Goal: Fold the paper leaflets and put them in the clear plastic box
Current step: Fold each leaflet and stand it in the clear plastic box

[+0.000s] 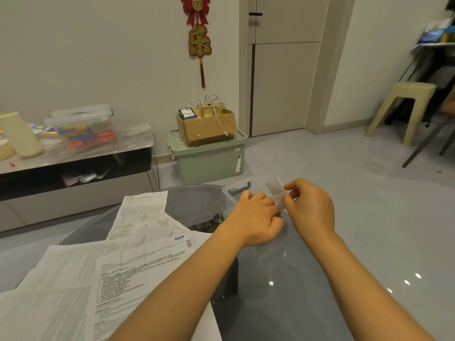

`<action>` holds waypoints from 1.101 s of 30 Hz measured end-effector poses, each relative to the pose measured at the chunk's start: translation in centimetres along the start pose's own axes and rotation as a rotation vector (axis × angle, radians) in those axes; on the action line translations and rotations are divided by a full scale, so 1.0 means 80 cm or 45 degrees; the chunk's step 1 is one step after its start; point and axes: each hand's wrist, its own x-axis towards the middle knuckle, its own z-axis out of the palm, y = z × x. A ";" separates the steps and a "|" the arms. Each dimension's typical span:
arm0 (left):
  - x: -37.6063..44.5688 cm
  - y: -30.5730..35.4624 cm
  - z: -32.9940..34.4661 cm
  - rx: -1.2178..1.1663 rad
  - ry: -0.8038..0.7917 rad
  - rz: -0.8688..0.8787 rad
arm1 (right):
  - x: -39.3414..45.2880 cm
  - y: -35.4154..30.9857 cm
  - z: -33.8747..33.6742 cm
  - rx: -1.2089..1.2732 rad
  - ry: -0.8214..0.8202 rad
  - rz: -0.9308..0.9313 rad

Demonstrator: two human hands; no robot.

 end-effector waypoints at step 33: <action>-0.027 -0.002 -0.026 -0.111 -0.058 -0.189 | -0.009 -0.004 -0.002 0.172 -0.160 0.156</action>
